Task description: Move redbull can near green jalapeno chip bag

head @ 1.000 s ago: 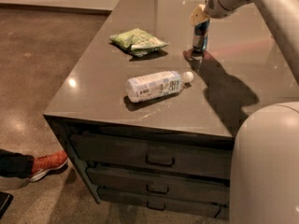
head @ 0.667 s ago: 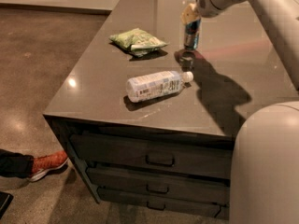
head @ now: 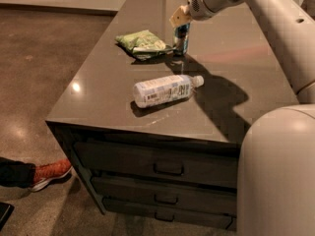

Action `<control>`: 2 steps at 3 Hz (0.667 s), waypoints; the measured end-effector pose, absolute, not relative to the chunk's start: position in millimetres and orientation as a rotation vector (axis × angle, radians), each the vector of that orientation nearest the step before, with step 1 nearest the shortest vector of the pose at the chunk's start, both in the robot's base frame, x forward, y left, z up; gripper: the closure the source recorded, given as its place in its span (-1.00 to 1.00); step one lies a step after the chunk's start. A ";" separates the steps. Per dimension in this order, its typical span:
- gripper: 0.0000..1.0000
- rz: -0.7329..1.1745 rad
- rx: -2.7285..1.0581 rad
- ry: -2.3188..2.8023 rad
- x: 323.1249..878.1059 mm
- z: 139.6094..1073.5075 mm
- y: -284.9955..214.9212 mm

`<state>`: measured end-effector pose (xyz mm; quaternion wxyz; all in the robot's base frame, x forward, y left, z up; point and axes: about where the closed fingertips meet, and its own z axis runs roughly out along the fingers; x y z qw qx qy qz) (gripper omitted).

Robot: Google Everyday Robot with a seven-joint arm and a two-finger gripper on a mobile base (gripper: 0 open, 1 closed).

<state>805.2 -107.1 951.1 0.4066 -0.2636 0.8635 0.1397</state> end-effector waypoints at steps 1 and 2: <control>0.50 0.398 -0.688 2.165 805.3 949.6 -95.4; 0.04 0.399 -0.690 2.169 806.0 946.7 -93.7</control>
Offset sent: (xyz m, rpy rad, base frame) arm -0.0002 0.0096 -0.0005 0.0219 0.0031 0.0290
